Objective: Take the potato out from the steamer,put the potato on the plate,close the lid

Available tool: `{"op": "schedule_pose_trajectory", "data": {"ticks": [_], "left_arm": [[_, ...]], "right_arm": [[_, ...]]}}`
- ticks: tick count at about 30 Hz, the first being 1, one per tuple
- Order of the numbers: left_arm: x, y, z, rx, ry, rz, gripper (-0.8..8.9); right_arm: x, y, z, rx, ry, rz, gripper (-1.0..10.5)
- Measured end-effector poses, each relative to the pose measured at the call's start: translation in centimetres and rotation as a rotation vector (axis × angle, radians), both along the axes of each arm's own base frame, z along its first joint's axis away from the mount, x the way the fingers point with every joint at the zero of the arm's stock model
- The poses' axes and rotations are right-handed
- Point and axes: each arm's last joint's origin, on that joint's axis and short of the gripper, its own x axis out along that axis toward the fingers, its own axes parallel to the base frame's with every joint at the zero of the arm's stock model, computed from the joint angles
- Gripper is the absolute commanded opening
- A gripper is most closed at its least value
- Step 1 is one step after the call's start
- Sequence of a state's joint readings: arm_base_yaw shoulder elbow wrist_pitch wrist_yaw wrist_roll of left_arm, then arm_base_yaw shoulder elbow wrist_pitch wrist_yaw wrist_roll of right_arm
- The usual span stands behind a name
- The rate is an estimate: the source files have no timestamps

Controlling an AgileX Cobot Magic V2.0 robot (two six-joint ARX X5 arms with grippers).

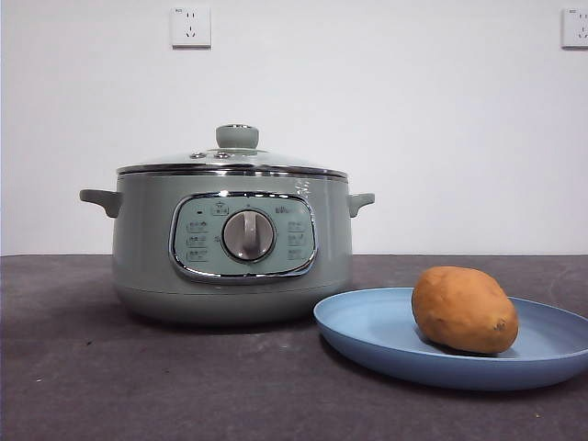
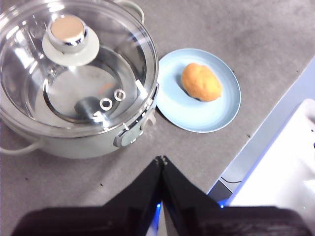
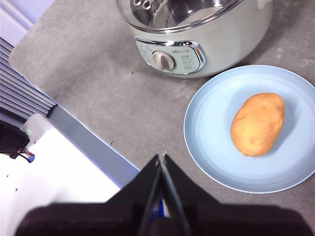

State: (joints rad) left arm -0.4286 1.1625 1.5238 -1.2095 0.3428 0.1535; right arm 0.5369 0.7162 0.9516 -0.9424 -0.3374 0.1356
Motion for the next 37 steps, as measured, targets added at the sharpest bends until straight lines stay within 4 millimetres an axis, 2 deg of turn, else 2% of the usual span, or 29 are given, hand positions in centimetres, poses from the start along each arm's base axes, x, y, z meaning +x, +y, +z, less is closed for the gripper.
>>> {"op": "schedule_pose_trajectory", "data": {"ticks": [4,8,13,15,18,21,25,37], "left_arm": [[0.4,0.3,0.4,0.004,-0.064,0.028,-0.03],[0.5,2.1,2.6,-0.051,-0.311,0.116,-0.03],[-2.7,5.3,5.7,-0.111,-0.627,0.257,-0.03],[-3.7,6.2,5.8,-0.115,-0.712,0.309,-0.03],[-5.2,7.4,4.8,-0.11,-0.848,0.391,-0.03],[-6.3,8.1,2.7,-0.098,-0.978,0.469,-0.03],[-7.1,8.7,-1.7,-0.075,-1.072,0.555,-0.03],[-7.5,8.9,-16.3,-0.046,-0.962,0.648,-0.03]], "right_arm": [[0.0,0.0,0.0,0.0,0.0,0.0,0.0],[0.0,0.0,0.0,0.0,0.0,0.0,0.0],[0.0,0.0,0.0,-0.001,0.001,0.0,0.0],[0.0,0.0,0.0,0.0,0.001,0.0,0.0],[0.0,0.0,0.0,0.0,0.001,0.0,0.0],[0.0,0.0,0.0,-0.001,0.001,0.0,0.0],[0.0,0.0,0.0,-0.001,0.001,0.0,0.0],[0.0,0.0,0.0,0.0,0.001,0.0,0.0]]}}
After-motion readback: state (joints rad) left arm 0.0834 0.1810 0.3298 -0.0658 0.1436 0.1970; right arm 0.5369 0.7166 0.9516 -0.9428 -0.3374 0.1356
